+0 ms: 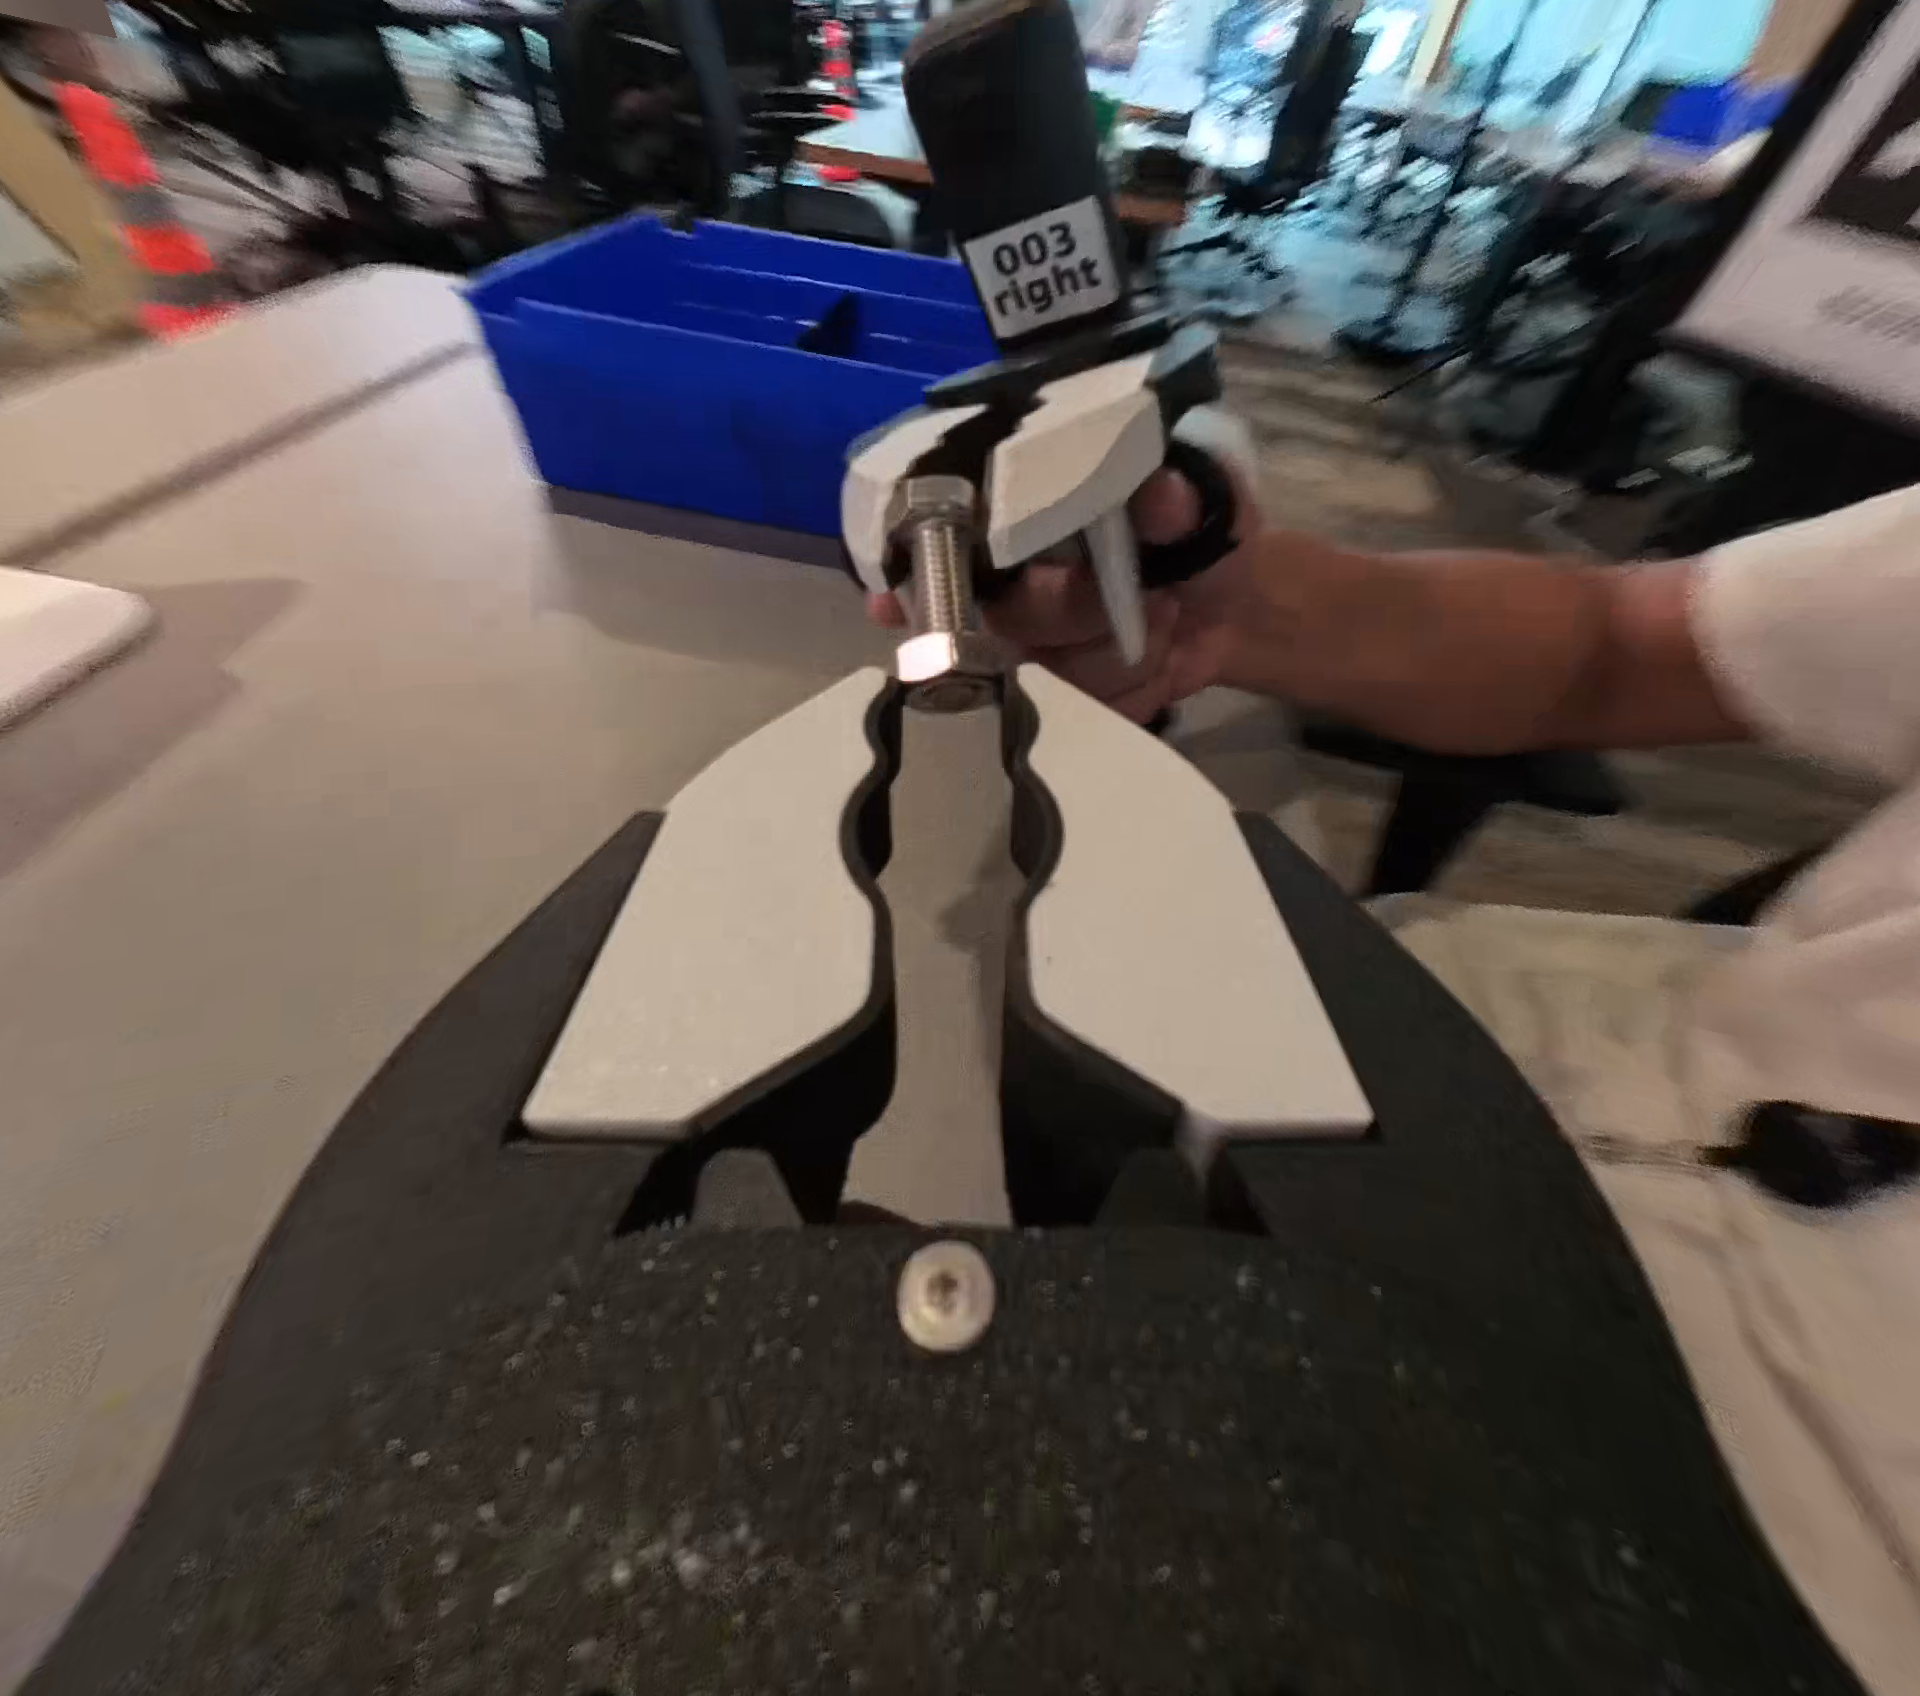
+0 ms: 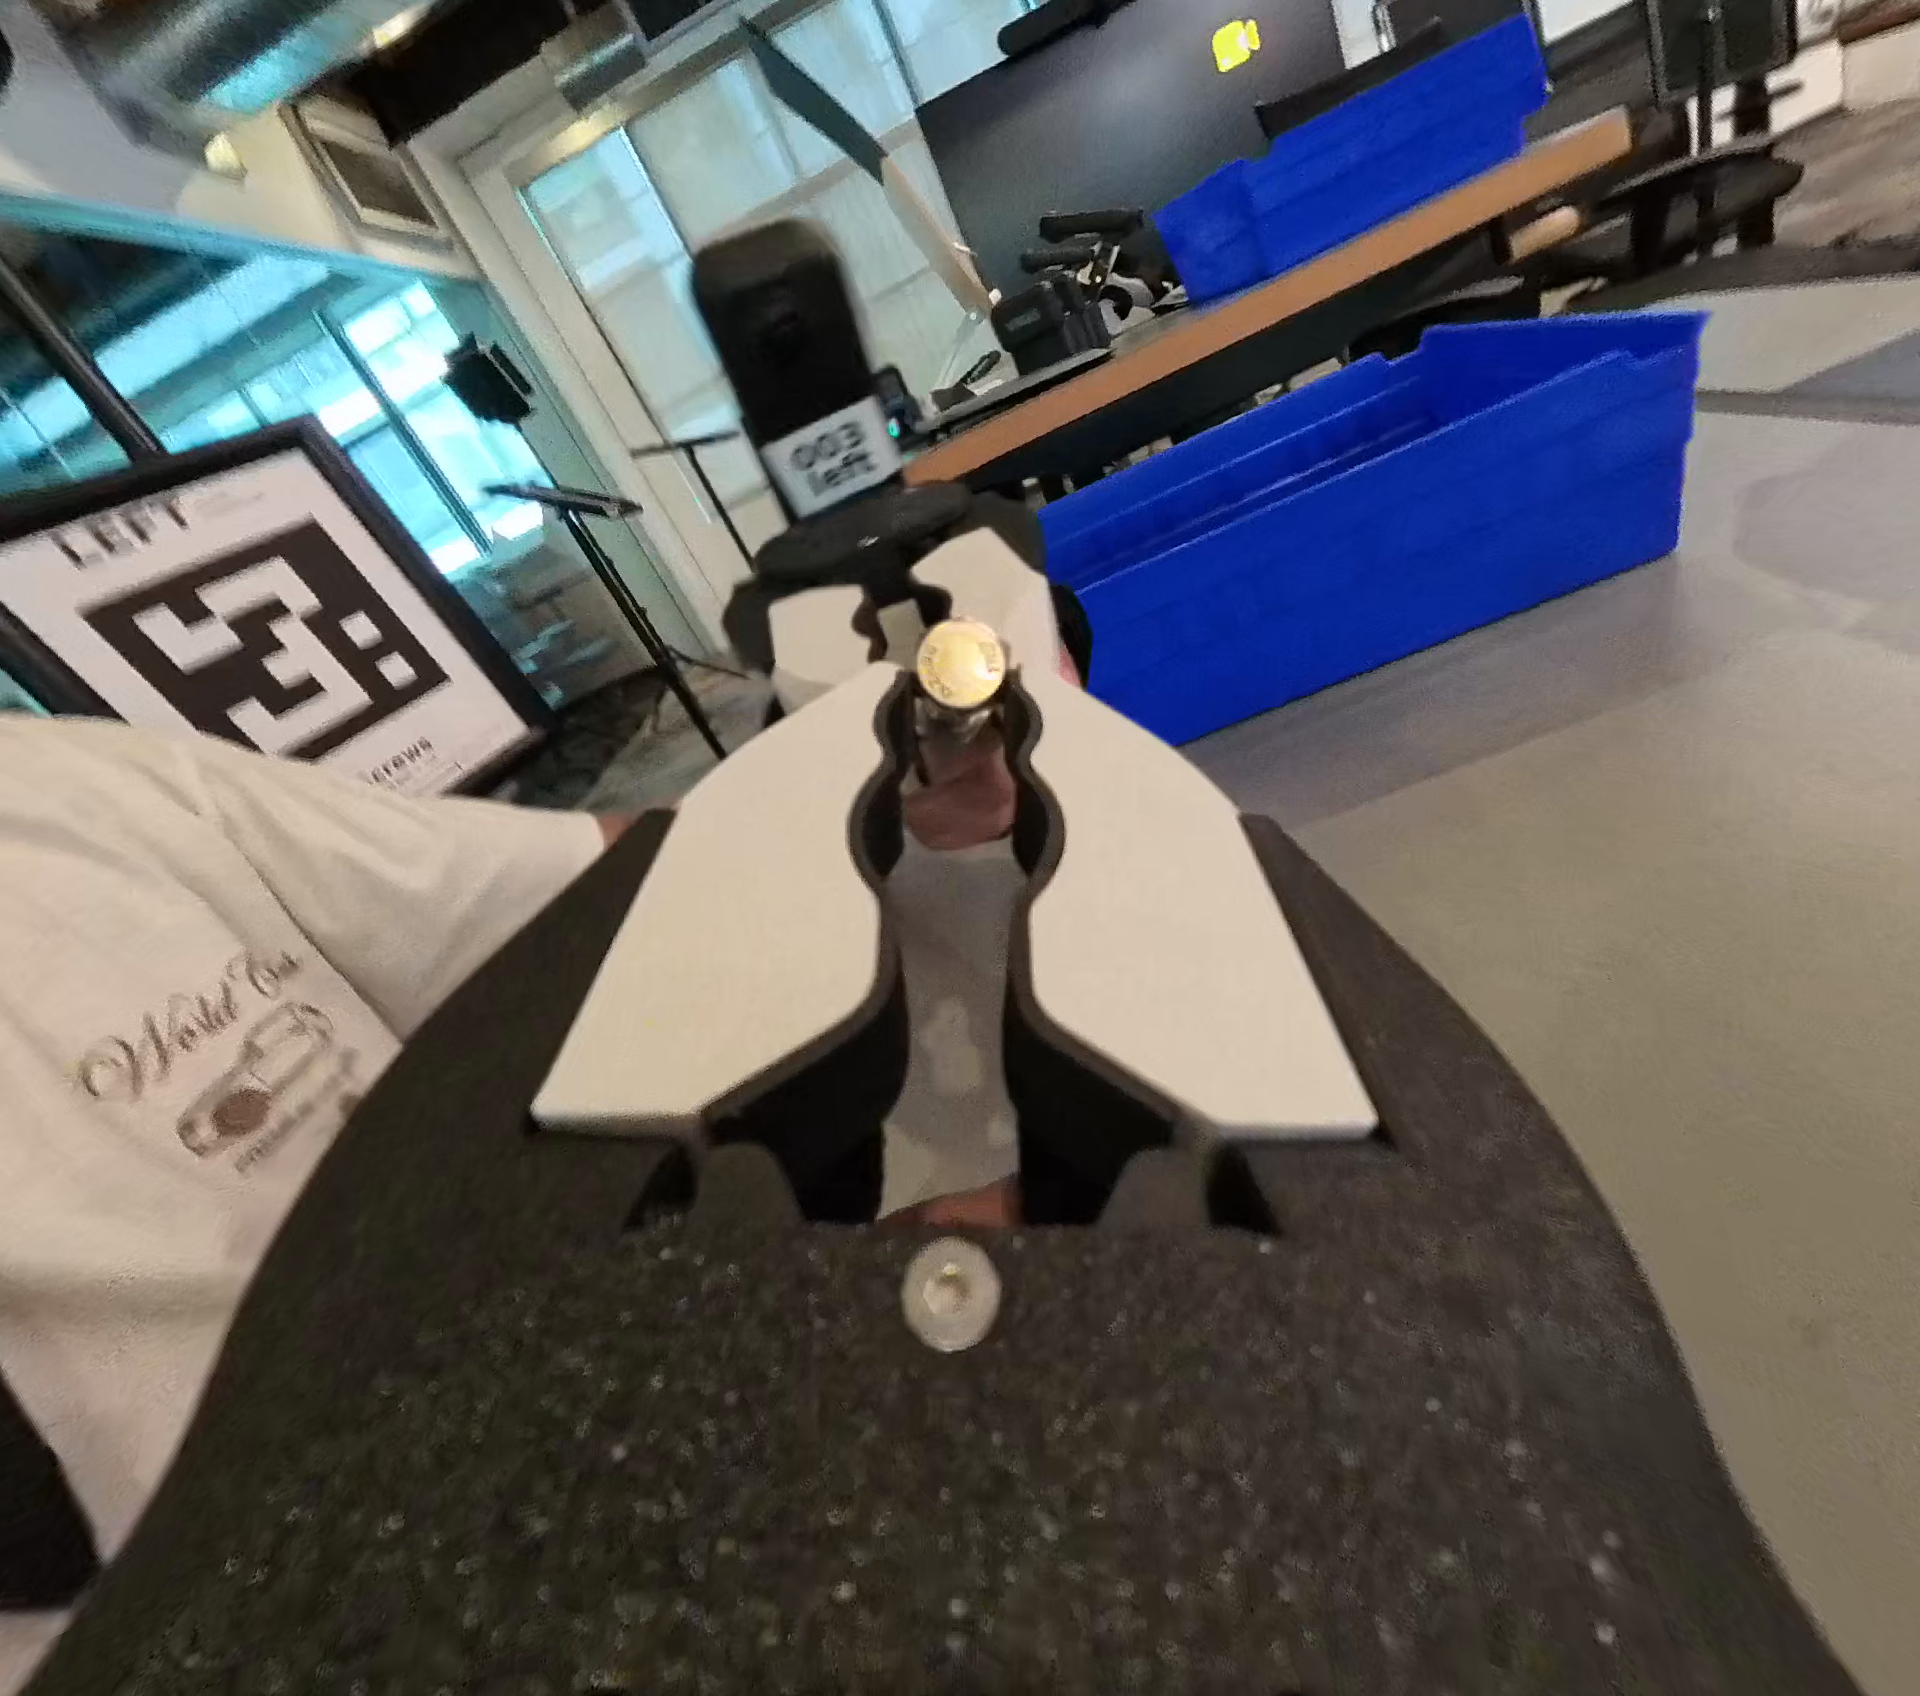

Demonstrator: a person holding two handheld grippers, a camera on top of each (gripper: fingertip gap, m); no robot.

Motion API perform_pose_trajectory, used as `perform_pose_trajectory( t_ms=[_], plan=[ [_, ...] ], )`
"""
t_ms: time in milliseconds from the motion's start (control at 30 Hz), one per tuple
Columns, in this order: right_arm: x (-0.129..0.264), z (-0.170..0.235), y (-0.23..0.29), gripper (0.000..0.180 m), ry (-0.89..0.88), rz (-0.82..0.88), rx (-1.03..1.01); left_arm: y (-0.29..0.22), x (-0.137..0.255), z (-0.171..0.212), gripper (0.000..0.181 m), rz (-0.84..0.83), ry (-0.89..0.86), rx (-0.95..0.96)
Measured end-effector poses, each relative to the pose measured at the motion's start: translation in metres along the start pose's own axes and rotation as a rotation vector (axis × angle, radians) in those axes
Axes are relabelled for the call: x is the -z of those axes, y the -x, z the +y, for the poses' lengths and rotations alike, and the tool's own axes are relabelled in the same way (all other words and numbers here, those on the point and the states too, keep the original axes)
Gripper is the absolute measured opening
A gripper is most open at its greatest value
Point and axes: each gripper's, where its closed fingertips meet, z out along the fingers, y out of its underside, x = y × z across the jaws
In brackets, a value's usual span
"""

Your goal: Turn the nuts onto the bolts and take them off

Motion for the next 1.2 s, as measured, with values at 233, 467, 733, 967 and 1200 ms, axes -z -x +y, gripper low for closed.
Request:
perform_pose_trajectory(
  t_ms=[233,467,733,967,1200],
  plan=[
    [0.007,0.02,0.011,0.016,0.128,0.026,0.521,-0.023,0.006,-0.001,0.017,0.466,0.015,0.519],
    [0.011,0.033,-0.002,0.017,0.265,0.154,0.665,-0.016,0.002,0.013,0.017,0.45,0.042,0.51],
    [0.008,0.03,-0.01,0.05,0.135,-0.014,-0.107,-0.003,0.001,0.023,0.018,0.265,0.075,0.248],
    [0.011,0.04,-0.017,0.025,0.075,-0.06,-0.311,0.006,0.001,0.027,0.018,0.223,0.086,0.238],
    [0.008,0.042,-0.015,0.016,0.091,-0.02,-0.198,0.003,-0.001,0.03,0.018,0.242,0.097,0.251]
  ],
)
